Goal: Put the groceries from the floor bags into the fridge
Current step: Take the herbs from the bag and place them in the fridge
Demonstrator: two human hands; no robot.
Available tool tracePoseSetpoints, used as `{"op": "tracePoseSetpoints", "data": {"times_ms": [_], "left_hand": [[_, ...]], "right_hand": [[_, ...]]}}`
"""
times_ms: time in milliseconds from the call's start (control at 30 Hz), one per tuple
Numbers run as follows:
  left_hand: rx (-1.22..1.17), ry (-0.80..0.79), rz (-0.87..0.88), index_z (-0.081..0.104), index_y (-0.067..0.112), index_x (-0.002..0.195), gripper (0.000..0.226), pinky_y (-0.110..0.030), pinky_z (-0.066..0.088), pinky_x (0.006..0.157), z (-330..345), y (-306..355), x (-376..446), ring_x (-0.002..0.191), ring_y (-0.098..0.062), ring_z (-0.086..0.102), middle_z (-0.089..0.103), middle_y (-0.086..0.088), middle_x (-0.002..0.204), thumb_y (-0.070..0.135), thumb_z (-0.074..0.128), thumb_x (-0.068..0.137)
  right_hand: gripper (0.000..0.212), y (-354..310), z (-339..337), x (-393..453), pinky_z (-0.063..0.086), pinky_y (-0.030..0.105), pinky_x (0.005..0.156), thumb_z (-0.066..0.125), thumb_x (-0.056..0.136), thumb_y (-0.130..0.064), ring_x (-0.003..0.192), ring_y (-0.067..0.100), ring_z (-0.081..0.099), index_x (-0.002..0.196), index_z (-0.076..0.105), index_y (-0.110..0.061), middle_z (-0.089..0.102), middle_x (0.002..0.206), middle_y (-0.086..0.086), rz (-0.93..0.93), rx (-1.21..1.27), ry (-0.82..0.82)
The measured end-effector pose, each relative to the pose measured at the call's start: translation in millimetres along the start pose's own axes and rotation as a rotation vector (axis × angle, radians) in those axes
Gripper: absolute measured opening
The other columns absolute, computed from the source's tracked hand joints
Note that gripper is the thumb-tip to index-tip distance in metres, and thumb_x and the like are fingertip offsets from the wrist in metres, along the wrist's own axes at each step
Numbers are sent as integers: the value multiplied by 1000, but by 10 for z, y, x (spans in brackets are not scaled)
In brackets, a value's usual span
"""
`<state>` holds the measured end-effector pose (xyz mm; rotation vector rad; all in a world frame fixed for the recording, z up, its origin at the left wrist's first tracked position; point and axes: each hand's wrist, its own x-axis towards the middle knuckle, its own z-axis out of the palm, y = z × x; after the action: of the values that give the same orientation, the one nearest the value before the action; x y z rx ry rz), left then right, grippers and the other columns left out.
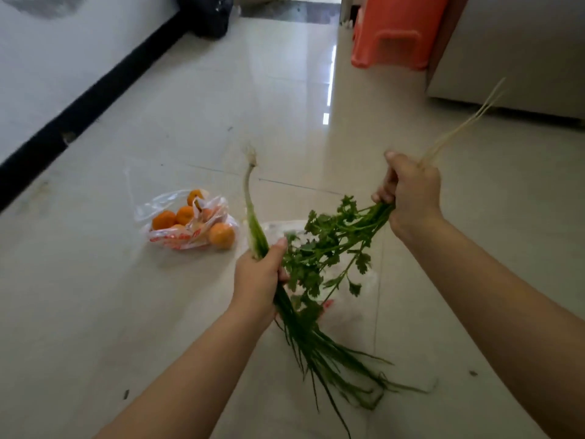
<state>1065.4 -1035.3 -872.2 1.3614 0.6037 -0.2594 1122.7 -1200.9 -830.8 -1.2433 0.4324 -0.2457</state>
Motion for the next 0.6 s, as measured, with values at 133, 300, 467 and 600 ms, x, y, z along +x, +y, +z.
{"op": "tracePoseSetpoints", "data": {"times_ms": [133, 300, 467, 600], "left_hand": [[167, -99, -59, 57, 8, 82, 17, -20, 38, 53, 339, 854, -604, 48, -11, 39, 42, 4, 47, 21, 55, 93], [400, -230, -100, 56, 11, 79, 18, -21, 40, 54, 943, 2079, -1486, 51, -12, 41, 44, 0, 57, 20, 54, 94], [590, -381, 46, 52, 10, 77, 16, -20, 37, 50, 1948, 3475, -2403, 51, -12, 38, 41, -2, 59, 12, 56, 92], [632, -514, 157, 48, 11, 76, 18, -18, 38, 44, 2875, 4480, -3124, 50, -10, 38, 40, -1, 59, 11, 55, 92]], "right_hand": [[49, -899, 24, -223, 31, 17, 38, 49, 93, -10, 25, 5, 27, 47, 32, -14, 29, 26, -9, 113, -20, 38], [47, -2423, -268, -402, 30, 17, 38, 47, 93, -8, 23, 4, 25, 49, 32, -14, 29, 25, -5, 156, 28, 176], [43, -4325, -794, -466, 30, 25, 46, 46, 94, -14, 22, 4, 26, 53, 34, -15, 26, 23, -6, 129, 214, 348], [59, -5738, -1163, -488, 29, 25, 49, 44, 95, -22, 22, 7, 27, 37, 42, -17, 25, 23, -6, 12, 436, 276]]}}
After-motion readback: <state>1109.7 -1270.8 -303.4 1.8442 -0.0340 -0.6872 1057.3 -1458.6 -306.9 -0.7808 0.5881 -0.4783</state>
